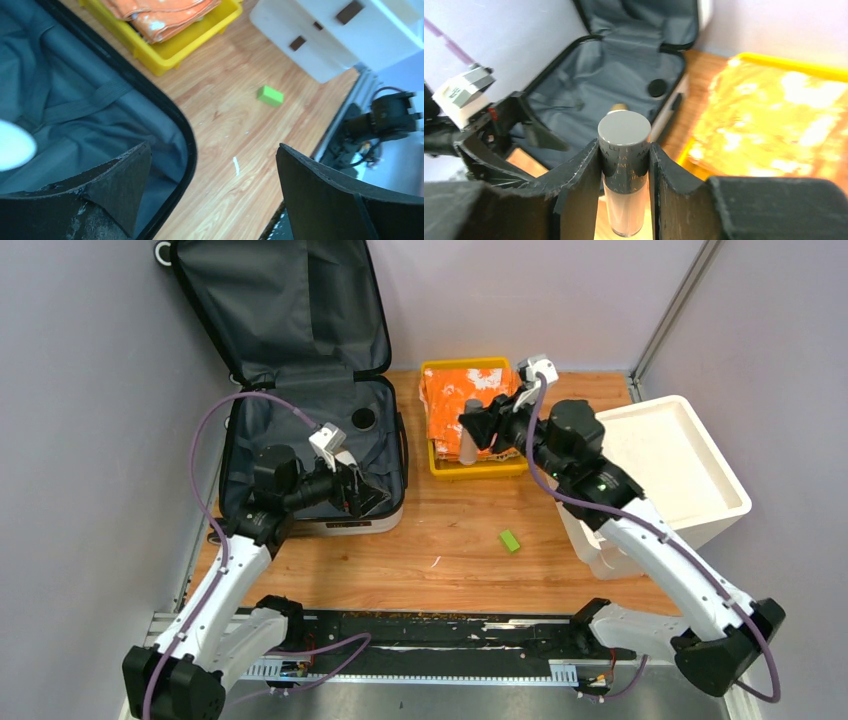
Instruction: Open, take out, and arrange the luggage
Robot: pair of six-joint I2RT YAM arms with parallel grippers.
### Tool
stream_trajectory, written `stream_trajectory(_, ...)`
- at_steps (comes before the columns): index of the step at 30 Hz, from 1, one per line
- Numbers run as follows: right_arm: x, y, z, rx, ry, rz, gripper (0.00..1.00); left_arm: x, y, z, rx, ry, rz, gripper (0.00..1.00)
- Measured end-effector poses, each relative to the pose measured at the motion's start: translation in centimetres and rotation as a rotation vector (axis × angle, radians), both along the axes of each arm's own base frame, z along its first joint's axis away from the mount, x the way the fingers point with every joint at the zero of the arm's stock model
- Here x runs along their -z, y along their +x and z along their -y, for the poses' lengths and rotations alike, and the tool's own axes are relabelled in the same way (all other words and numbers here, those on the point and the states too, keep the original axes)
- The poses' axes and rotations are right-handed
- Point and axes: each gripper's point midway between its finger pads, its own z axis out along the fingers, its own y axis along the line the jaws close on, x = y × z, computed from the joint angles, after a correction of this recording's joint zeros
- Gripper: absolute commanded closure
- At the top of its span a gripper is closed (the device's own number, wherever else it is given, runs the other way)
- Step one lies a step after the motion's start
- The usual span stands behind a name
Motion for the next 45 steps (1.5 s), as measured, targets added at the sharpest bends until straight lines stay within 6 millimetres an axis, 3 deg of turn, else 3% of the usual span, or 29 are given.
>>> stream_trajectory(4,-3.0,-0.1,4.6,0.143,-0.169,0.086,0.92,1.0,0.3,-1.4,-0.060,0.088,0.033,0.00)
stream_trajectory(8,-3.8,0.2,9.2,0.308,-0.355,0.113,0.91,1.0,0.8,-2.6,-0.139,0.118,0.043,0.00)
stream_trajectory(10,-3.0,0.4,11.3,0.374,-0.451,0.095,0.91,1.3,1.0,-3.0,-0.166,0.134,0.030,0.00)
stream_trajectory(16,2.3,1.5,17.8,0.528,-0.740,-0.076,0.89,3.2,1.8,-3.9,-0.223,0.199,-0.080,0.00)
stream_trajectory(20,5.8,1.4,20.4,0.552,-0.863,-0.213,0.87,3.8,2.4,-4.1,-0.239,0.232,-0.132,0.00)
stream_trajectory(26,9.4,0.7,21.8,0.532,-0.959,-0.362,0.83,4.5,2.1,-4.7,-0.260,0.261,-0.165,0.00)
stream_trajectory(31,11.5,0.4,22.4,0.526,-0.991,-0.451,0.75,3.9,2.0,-5.1,-0.284,0.265,-0.137,0.00)
stream_trajectory(35,12.4,0.0,22.9,0.535,-1.001,-0.486,0.61,3.5,2.0,-5.3,-0.296,0.265,-0.117,0.00)
stream_trajectory(40,13.4,-0.9,23.9,0.550,-1.020,-0.544,0.54,3.5,2.0,-5.4,-0.298,0.266,-0.117,0.00)
stream_trajectory(45,12.5,-1.3,23.8,0.548,-0.995,-0.557,0.47,3.4,1.9,-5.3,-0.294,0.264,-0.117,0.00)
